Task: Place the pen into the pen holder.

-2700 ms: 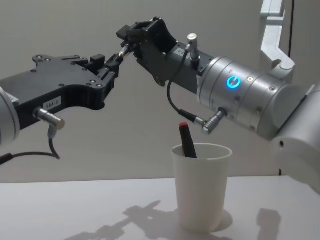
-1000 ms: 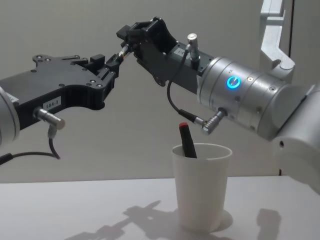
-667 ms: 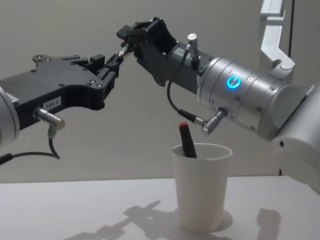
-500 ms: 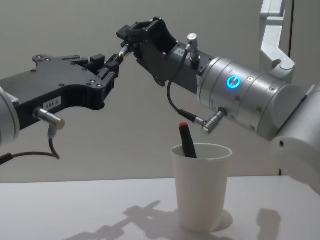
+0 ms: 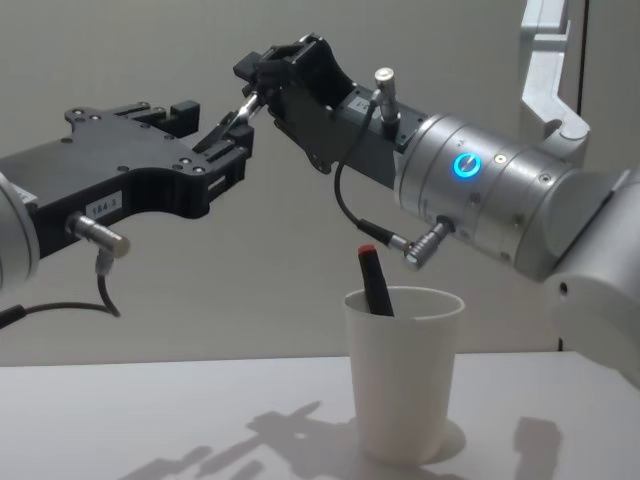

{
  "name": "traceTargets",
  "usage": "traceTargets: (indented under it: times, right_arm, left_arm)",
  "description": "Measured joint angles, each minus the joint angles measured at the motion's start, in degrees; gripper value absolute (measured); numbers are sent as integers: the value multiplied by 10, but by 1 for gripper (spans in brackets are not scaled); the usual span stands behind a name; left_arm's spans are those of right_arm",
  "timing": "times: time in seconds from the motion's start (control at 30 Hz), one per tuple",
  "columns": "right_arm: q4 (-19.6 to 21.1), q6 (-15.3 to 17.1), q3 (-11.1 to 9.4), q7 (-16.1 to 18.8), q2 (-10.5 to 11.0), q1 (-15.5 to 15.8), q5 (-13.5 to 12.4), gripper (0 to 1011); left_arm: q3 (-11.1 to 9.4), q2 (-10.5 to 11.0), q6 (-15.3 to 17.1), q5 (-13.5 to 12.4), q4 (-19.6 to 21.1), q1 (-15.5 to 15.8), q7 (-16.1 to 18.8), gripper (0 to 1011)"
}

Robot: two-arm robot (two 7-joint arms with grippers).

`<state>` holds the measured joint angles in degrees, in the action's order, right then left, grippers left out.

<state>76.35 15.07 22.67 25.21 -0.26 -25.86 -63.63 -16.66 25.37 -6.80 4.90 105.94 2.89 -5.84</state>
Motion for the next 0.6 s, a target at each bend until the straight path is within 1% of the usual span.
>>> traceTargets:
  times: [0.03,0.07,0.2,0.23,0.3,0.33,0.43,0.5,0.53,0.57,0.6]
  right_arm:
    - [0,0,0,0,0,0,0,131]
    - [0,0,0,0,0,0,0,131]
    - [0,-3,0,1,0,-3,4,131]
    - [0,-6,0,2,0,-4,7,131]
    - [0,-8,-1,3,1,-6,11,131]
    - [0,-11,-3,5,2,-8,16,131]
    - [2,-17,-5,6,4,-11,24,131]
    - [6,-24,-9,7,7,-14,34,131]
    - [7,-25,-10,7,9,-15,36,131]
    - [12,-30,-14,7,12,-17,43,131]
    - [14,-32,-16,7,14,-17,47,131]
  left_arm:
    - [0,0,0,0,0,0,0,486]
    - [0,0,0,0,0,0,0,523]
    - [0,0,0,0,0,0,0,622]
    - [0,0,0,0,0,0,0,683]
    - [0,0,0,0,0,0,0,721]
    - [0,0,0,0,0,0,0,778]
    - [0,0,0,0,0,0,0,831]
    - [0,0,0,0,0,0,0,918]
    - [0,0,0,0,0,0,0,926]
    - [0,0,0,0,0,0,0,966]
    - [0,0,1,0,0,0,0,966]
